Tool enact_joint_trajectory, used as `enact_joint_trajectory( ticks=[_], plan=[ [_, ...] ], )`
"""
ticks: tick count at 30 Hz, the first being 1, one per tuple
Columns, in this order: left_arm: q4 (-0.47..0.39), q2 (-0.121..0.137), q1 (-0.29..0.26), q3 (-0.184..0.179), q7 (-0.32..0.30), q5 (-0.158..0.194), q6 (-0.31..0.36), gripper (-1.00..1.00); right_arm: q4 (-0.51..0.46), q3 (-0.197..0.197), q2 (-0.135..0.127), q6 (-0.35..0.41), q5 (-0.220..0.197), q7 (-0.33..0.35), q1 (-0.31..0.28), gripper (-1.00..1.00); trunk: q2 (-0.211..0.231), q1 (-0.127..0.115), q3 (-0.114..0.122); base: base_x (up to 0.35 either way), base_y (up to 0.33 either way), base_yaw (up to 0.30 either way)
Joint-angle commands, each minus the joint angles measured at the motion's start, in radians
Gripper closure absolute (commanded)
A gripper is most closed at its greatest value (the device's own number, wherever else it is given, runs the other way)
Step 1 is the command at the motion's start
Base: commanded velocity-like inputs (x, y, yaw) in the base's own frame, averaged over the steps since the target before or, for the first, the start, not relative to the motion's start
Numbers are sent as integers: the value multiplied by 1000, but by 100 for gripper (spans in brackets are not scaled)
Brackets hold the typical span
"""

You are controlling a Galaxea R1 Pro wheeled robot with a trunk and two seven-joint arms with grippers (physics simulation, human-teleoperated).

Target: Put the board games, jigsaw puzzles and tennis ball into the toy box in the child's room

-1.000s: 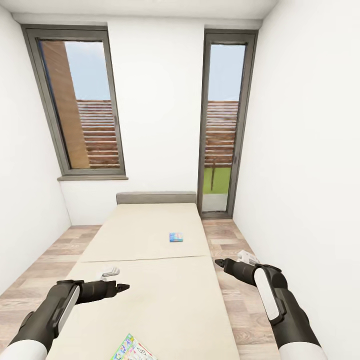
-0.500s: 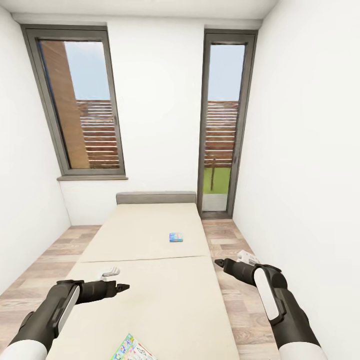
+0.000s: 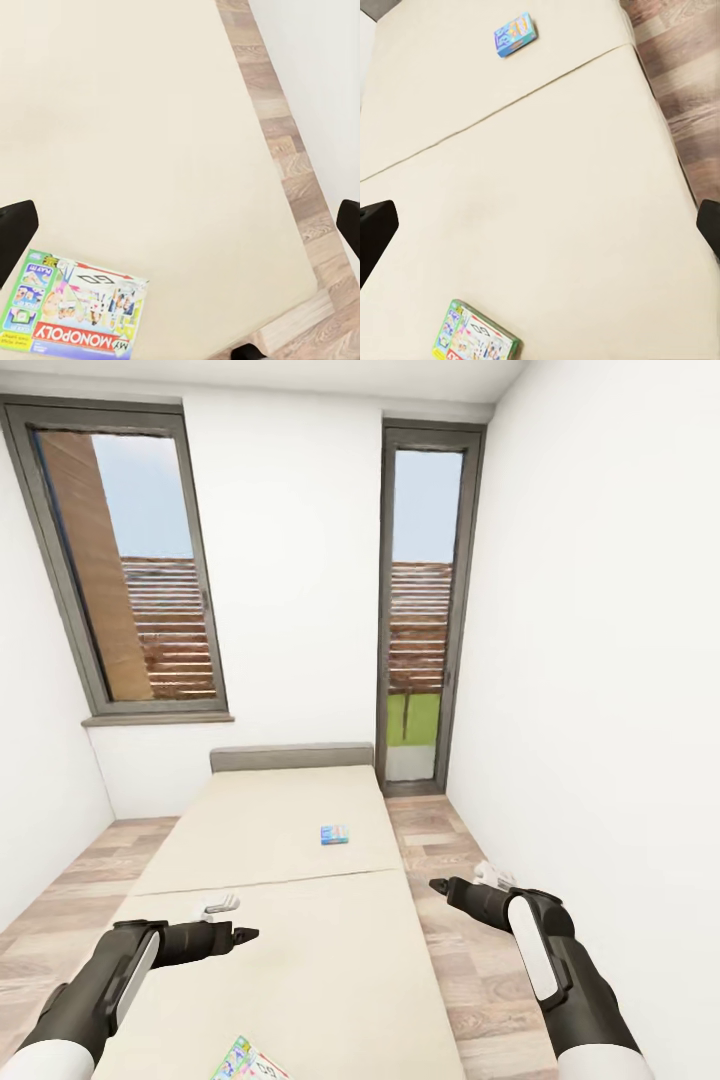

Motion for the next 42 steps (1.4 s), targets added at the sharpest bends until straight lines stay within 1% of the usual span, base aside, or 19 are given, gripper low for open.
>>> enact_joint_trajectory(
  ticks=[1, 24, 42],
  plan=[
    [-1, 0, 0, 2, -4, 0, 7, -100, -1, -3, 1, 5, 2, 4, 0, -100, -1, 0, -1, 0, 0, -41],
    [-1, -1, 0, 2, -4, -3, 7, -100, 3, -2, 1, 4, 4, 3, -1, -100, -1, 0, -37, 0, 33, -1],
    [-1, -2, 0, 1, -4, -6, 7, -100, 3, -1, 2, 3, 4, 3, -1, -100, -1, 0, -65, 0, -1, 134]
  ],
)
